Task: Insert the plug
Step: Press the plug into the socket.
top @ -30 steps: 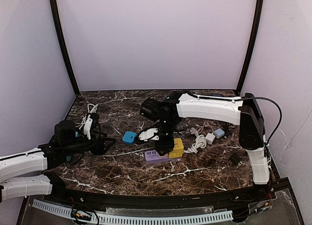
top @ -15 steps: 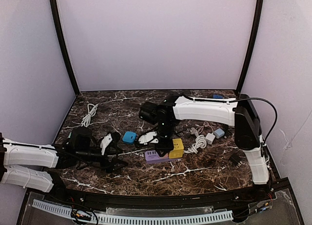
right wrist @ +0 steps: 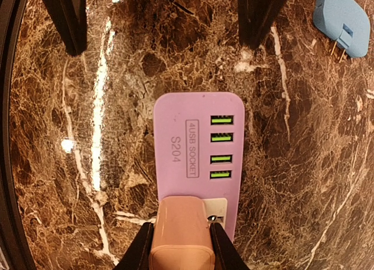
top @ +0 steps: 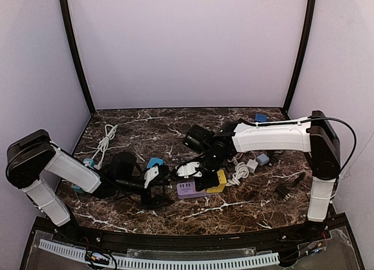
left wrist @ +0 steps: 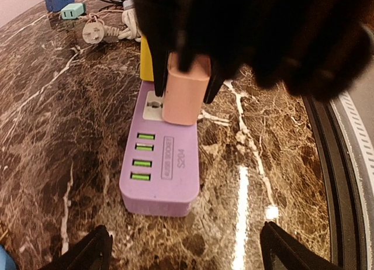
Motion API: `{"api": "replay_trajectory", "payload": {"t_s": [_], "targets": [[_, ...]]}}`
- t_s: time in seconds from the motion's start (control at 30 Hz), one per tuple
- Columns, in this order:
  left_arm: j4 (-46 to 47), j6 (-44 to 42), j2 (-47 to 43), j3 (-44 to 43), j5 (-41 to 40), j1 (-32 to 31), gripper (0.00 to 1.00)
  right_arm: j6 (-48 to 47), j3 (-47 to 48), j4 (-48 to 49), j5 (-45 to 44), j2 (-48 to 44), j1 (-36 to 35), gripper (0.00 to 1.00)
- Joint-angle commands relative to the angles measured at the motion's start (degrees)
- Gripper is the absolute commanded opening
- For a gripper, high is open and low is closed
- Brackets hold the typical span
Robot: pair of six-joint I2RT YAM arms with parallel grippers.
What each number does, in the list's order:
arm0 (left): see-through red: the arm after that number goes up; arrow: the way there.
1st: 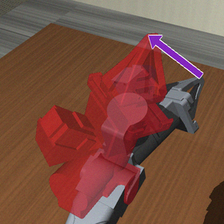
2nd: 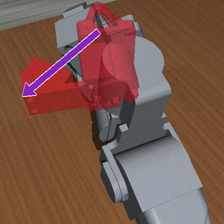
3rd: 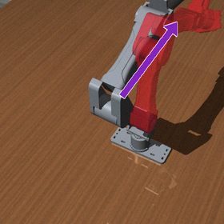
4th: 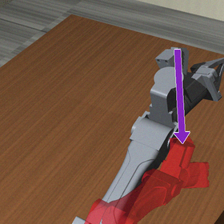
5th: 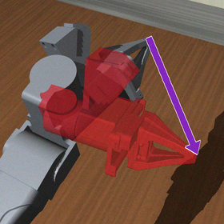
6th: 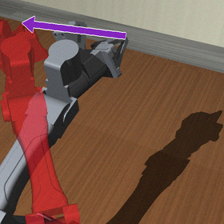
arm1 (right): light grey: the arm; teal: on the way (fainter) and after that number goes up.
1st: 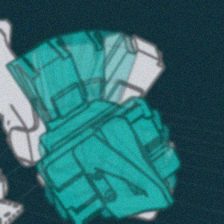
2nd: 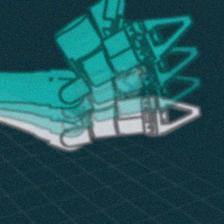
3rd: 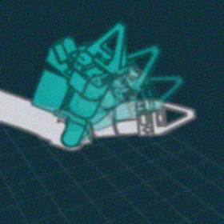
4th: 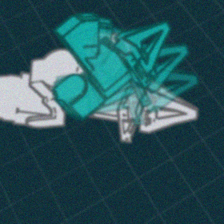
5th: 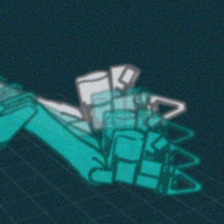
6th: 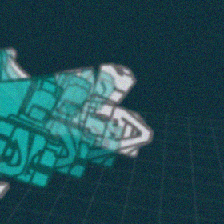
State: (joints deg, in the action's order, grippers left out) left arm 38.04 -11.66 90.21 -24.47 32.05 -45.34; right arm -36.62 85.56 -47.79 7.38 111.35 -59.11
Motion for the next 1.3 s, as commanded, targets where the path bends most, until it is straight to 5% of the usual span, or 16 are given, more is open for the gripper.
{"api": "replay_trajectory", "payload": {"t_s": [0.0,0.5,0.7,0.8,1.13,1.27], "targets": [[3.9,-4.0,4.4,-3.4,3.3,-0.6,0.89,1.2,-9.0,4.8,2.0,5.0,0.8,0.00],[0.5,-5.8,5.2,-3.7,0.8,-0.4,0.86,2.8,-8.2,3.8,1.2,11.2,0.7,0.00],[0.2,-6.3,3.5,-3.0,0.5,-0.4,0.86,4.8,-2.7,4.1,3.3,7.3,0.7,0.42],[-0.3,-6.6,2.4,-3.3,0.9,-0.4,0.86,5.7,0.0,4.4,4.3,5.1,0.7,0.54],[-3.4,-4.8,-0.4,-5.8,3.2,-0.8,0.85,9.6,1.9,8.9,8.6,-3.8,1.3,0.60],[-4.7,-4.0,0.1,-8.8,2.6,-1.9,0.81,20.2,-0.6,10.6,6.1,-9.8,4.5,0.60]]}}
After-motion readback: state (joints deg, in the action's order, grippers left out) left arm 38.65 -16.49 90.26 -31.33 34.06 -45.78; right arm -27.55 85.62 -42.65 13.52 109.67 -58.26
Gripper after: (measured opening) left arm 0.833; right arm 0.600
